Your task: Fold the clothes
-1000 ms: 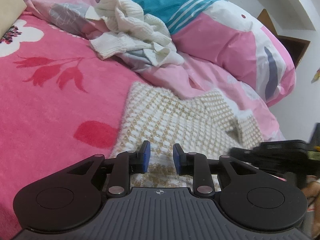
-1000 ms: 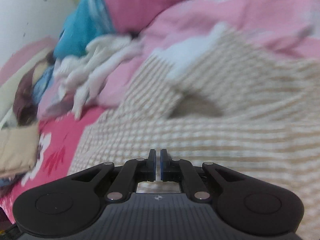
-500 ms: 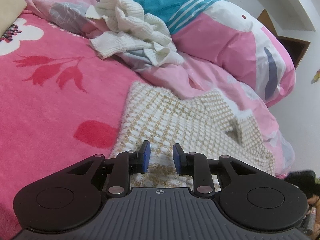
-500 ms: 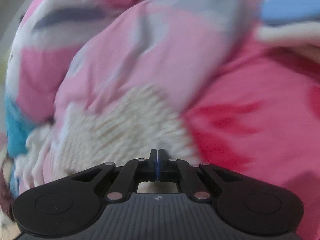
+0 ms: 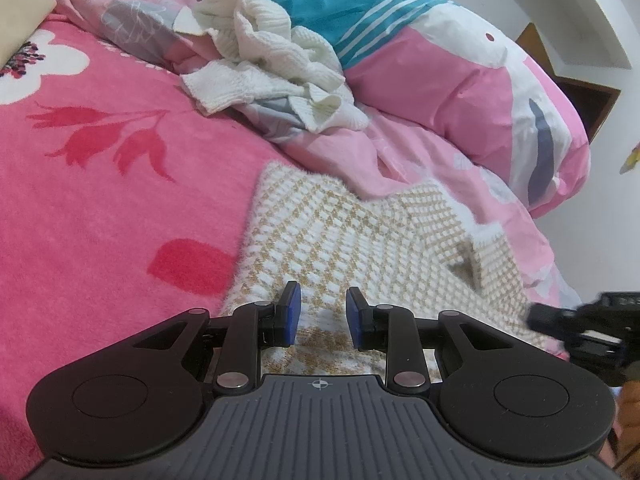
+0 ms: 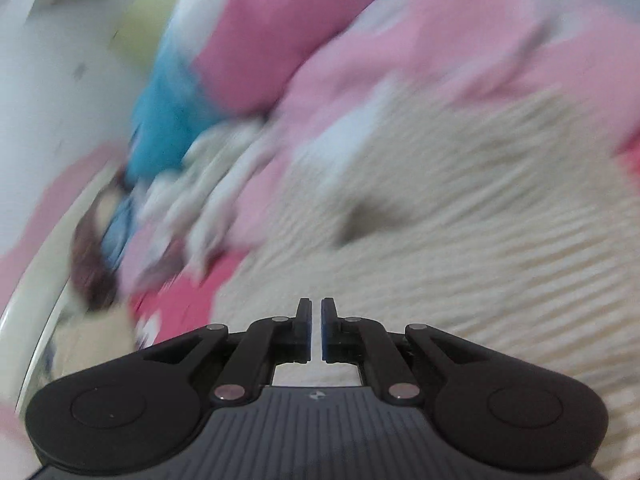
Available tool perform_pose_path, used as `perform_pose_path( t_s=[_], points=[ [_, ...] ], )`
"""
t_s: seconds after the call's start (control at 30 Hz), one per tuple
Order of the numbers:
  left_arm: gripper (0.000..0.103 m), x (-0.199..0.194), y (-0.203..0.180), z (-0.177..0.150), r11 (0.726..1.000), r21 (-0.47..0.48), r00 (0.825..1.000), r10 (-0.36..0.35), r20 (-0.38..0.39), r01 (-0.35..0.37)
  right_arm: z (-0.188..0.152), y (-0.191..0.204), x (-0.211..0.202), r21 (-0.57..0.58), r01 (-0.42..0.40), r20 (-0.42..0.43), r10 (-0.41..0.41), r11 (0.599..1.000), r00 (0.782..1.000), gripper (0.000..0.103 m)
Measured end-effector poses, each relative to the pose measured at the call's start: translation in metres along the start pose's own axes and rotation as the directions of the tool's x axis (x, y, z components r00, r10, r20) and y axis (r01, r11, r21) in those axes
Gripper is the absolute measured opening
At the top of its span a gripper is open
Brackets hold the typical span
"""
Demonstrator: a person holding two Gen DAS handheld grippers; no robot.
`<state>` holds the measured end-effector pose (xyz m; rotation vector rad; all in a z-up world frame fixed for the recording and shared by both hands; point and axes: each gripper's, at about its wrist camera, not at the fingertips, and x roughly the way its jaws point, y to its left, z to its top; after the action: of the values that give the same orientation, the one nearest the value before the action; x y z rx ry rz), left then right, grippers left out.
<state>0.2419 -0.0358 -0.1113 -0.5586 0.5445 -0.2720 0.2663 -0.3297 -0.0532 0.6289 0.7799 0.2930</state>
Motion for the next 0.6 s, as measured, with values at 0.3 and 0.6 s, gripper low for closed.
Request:
perform_pose_path(
  t_s=[0.3, 0.6],
  points=[
    [0.026, 0.0, 0.002, 0.0, 1.0, -0.016, 1.0, -0.01, 0.002, 0.01, -0.043, 0.009, 0.037, -0.076, -0.024, -0.132, 0.013, 0.997, 0.991, 0.003],
    [0.026, -0.001, 0.001, 0.0, 1.0, -0.013, 1.0, -0.008, 0.003, 0.008, -0.024, -0.107, -0.083, 0.091, 0.198, 0.149, -0.21, 0.976, 0.966, 0.0]
  ],
)
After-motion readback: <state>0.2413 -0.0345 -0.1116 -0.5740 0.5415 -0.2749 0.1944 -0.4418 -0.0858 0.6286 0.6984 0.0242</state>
